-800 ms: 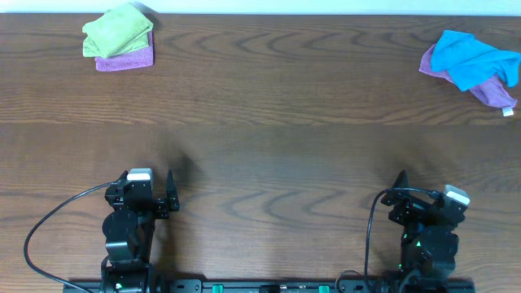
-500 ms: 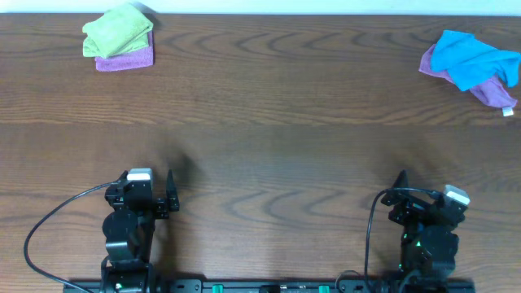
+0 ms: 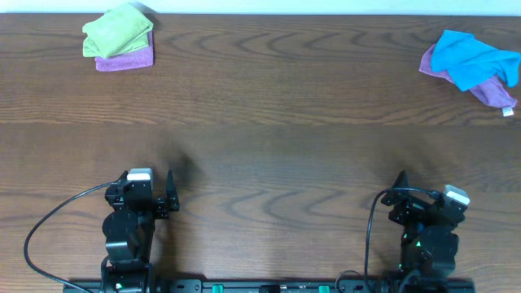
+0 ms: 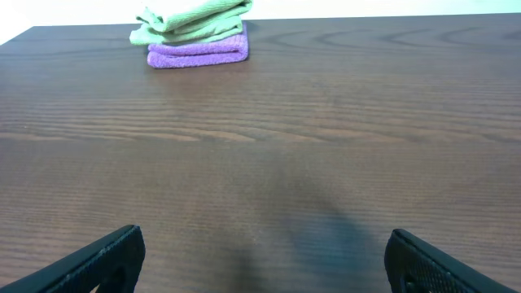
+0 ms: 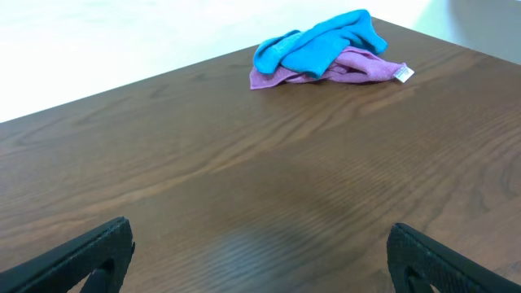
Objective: Fold the cloth
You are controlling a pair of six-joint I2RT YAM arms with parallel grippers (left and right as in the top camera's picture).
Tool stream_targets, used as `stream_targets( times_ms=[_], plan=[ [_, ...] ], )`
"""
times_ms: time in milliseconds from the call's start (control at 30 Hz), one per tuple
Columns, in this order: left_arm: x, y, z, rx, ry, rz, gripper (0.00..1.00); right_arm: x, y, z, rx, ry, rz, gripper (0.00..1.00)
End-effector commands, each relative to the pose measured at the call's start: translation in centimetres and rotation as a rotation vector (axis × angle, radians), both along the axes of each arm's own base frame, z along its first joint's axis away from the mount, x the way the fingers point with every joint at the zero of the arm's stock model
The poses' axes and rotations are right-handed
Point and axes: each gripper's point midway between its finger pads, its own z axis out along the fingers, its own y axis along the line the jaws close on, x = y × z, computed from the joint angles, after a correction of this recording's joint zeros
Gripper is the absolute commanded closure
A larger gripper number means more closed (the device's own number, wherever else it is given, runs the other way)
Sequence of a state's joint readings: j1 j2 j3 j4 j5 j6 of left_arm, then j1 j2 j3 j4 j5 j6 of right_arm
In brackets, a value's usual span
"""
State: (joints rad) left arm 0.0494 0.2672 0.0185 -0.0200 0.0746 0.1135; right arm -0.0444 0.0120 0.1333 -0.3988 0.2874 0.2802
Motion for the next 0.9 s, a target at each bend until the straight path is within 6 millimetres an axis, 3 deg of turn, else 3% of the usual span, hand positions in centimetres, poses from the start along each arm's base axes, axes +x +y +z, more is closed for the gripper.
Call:
stream_targets(
  times_ms=[0, 533, 600, 767, 867],
  plan=[
    [-0.6, 0.2, -1.7, 0.024, 0.061, 0.006, 0.05, 0.0, -0.2, -0.6, -0.007, 0.013, -0.008, 0.01],
    [-0.6, 0.2, -1.7, 0.024, 0.060, 0.006, 0.05, 0.2, -0.2, 0.3, -0.004, -0.027, -0.005, 0.01],
    [-0.6, 0.2, -1.7, 0.024, 0.061, 0.006, 0.05, 0.5, -0.1, 1.4, -0.005, -0.075, -0.001, 0.01],
    [-0.6, 0.2, -1.7, 0.024, 0.060, 0.006, 0.05, 2.0, 2.4, 8.0, -0.116, -0.318, 0.163, 0.01],
    [-0.6, 0.2, -1.7, 0.024, 0.060, 0.006, 0.05, 3.1, 1.6, 9.0, -0.101, -0.341, 0.131, 0.01]
  ],
)
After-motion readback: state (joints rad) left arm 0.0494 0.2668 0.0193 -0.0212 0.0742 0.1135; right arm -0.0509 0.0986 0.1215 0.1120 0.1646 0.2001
